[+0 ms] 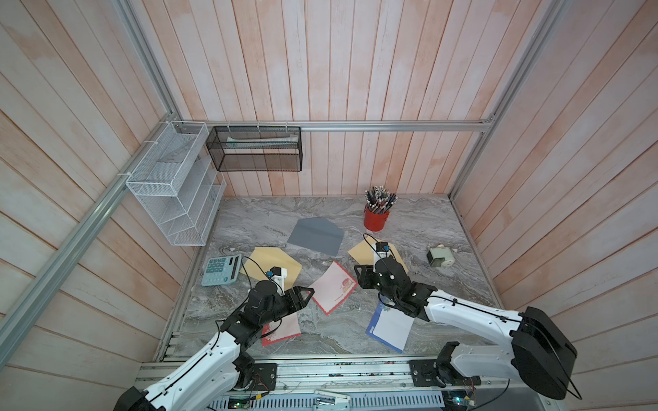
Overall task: Fold the letter paper in half and place it into the envelope
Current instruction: Move the letter paper to the center of the board, then fold the letter paper at the center of the board.
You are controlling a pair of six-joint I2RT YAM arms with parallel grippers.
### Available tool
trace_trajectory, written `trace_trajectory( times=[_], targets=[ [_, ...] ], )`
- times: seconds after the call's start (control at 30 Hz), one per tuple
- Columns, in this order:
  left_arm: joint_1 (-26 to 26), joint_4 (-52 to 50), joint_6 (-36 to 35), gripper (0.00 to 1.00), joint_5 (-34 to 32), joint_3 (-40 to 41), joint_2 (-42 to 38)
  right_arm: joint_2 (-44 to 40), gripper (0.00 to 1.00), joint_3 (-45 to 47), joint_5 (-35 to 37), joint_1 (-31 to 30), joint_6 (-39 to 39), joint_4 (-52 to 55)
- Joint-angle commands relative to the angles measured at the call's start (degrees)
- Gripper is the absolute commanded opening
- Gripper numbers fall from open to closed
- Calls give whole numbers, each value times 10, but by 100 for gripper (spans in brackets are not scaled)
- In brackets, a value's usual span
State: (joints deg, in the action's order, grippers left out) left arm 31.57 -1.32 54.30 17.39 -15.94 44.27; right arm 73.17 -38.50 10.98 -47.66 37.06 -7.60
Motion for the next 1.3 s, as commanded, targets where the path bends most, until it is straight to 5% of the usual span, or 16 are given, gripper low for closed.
trace_trajectory(
  times=[0.0, 0.43, 1.27],
  targets=[
    [2, 3, 4, 67, -11, -9, 3, 38, 38, -45, -76, -5, -77, 29],
    [3, -4, -1, 67, -5, -11, 26, 173, 21, -61, -100, -3, -83, 10],
    [9, 82, 11, 67, -5, 11, 93, 221, 19, 34, -127, 49, -27, -76]
  ],
)
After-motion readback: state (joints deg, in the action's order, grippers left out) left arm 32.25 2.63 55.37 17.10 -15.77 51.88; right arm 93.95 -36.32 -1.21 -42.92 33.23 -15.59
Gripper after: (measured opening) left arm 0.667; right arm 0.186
